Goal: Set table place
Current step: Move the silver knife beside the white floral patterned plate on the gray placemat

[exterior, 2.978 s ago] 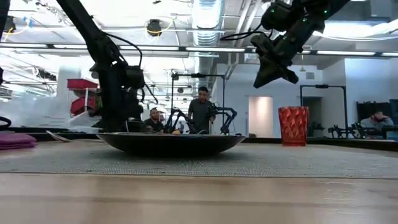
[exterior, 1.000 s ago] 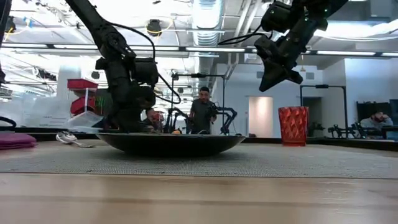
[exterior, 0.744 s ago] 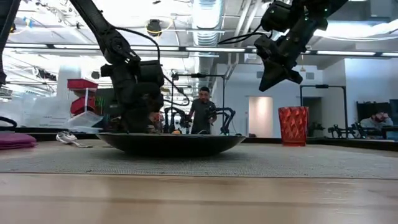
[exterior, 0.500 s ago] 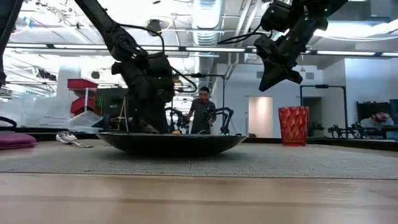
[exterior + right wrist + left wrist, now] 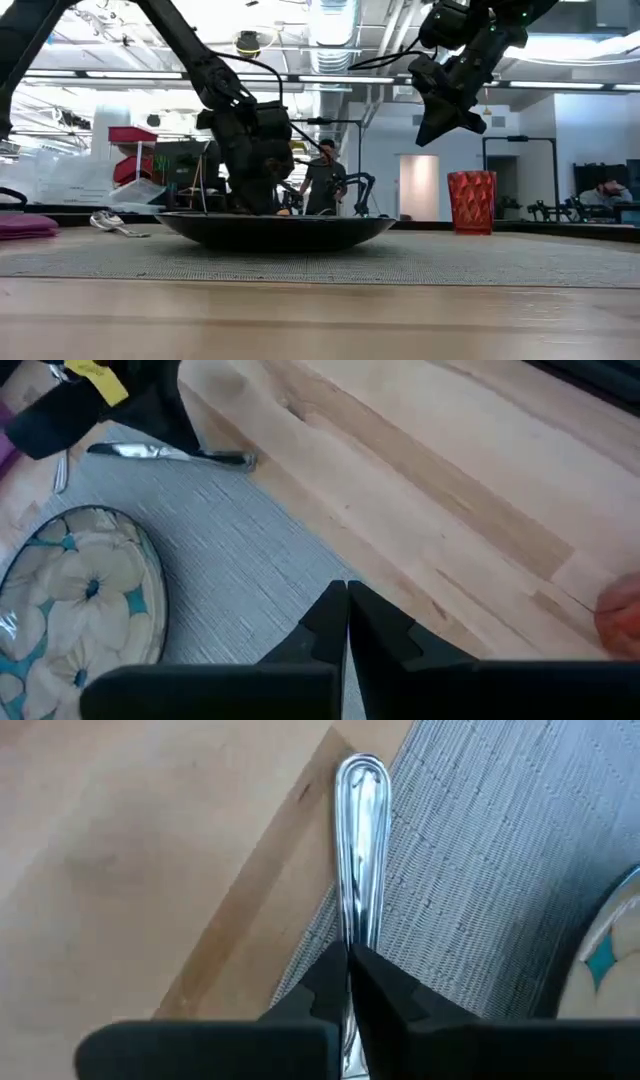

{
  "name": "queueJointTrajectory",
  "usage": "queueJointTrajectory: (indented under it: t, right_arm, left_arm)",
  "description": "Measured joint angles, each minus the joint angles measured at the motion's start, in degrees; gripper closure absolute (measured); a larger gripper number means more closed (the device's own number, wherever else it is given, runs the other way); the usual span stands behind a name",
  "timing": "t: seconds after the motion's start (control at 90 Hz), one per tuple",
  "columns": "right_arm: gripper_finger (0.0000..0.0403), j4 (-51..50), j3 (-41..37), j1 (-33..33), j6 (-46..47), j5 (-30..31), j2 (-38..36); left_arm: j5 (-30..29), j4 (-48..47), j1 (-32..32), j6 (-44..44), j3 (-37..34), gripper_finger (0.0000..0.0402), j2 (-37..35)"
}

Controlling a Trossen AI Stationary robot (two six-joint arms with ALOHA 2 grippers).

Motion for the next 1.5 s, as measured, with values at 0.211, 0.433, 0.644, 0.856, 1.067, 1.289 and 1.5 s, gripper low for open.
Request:
queueJointTrajectory:
  t: [0.211,0.433,0.644,0.856,1.067,1.289,1.5]
  right_arm:
    - [0.0403,0.0,0.0,0.0,0.0,0.0,0.0]
    - [0.0403,0.0,0.0,-0.1,0.0,0.0,0.0]
    - [0.0403,0.0,0.0,-0.1,0.0,0.0,0.0]
    - [0.0403,4.5,0.0,0.4,0.5,-4.7,1.6]
    - [0.0403,20.1,0.0,3.4,3.5,-15.5,13.2]
    - [0.0403,26.6,1.5,5.8,6.0,-16.5,22.1]
    - [0.0403,26.6,6.8,7.0,4.8,-18.8,30.8]
  left_arm:
    - [0.2,1.1,-0.9,0.6,0.1,0.0401,0.4]
    - [1.2,2.6,-2.2,-0.1,0.9,0.0401,0.8]
    - [1.2,6.2,-4.0,-0.4,2.7,0.0401,0.9]
    - [1.6,5.2,-4.8,-0.2,6.7,0.0401,2.0]
    - [0.7,-13.4,-2.4,9.2,15.1,0.0401,-0.7]
    - [-4.8,-31.4,0.9,14.8,15.1,0.0401,-9.1]
    - [-4.8,-28.6,1.4,12.3,12.3,0.0401,-19.4]
